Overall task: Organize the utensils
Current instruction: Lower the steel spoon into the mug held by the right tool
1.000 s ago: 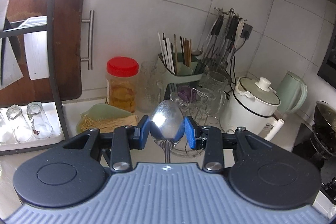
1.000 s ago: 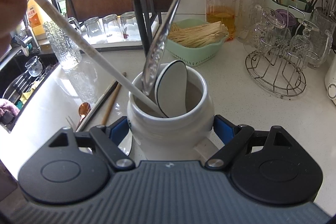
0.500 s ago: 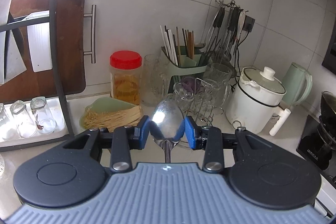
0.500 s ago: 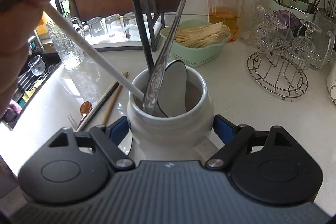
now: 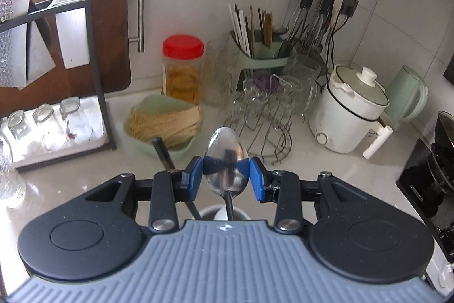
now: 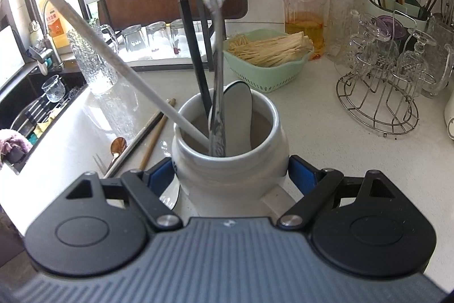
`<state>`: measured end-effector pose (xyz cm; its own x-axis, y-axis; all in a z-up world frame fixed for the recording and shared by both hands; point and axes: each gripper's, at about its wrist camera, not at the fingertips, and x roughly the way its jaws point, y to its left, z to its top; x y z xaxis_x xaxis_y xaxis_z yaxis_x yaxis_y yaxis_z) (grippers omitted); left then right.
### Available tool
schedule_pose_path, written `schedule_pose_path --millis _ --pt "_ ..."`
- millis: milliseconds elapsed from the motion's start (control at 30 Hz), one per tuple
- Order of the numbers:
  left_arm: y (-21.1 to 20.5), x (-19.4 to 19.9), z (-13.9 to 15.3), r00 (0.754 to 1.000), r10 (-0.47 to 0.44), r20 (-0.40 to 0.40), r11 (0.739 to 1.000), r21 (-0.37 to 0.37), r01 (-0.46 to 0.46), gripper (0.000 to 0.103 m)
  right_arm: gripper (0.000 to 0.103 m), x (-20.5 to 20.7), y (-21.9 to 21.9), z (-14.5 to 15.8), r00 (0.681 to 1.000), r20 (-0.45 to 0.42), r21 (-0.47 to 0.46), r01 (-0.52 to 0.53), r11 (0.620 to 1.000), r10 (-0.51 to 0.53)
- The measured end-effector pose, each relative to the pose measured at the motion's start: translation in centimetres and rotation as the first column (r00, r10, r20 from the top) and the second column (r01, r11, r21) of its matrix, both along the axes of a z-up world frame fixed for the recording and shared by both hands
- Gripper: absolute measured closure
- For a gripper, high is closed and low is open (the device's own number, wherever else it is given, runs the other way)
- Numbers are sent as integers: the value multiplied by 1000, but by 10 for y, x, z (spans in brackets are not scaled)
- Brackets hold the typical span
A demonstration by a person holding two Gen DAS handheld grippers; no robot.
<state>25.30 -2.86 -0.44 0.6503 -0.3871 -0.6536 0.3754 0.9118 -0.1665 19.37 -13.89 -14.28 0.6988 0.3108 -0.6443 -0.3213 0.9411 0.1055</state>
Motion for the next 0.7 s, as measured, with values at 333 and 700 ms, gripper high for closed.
schedule_pose_path --millis 333,700 --pt "-9 -15 18 995 -49 -90 995 78 56 62 14 2 4 0 1000 15 0 10 1000 -10" --pt "-10 -2 7 977 -17 -214 995 92 37 62 14 2 5 -1 999 26 8 21 1000 -21"
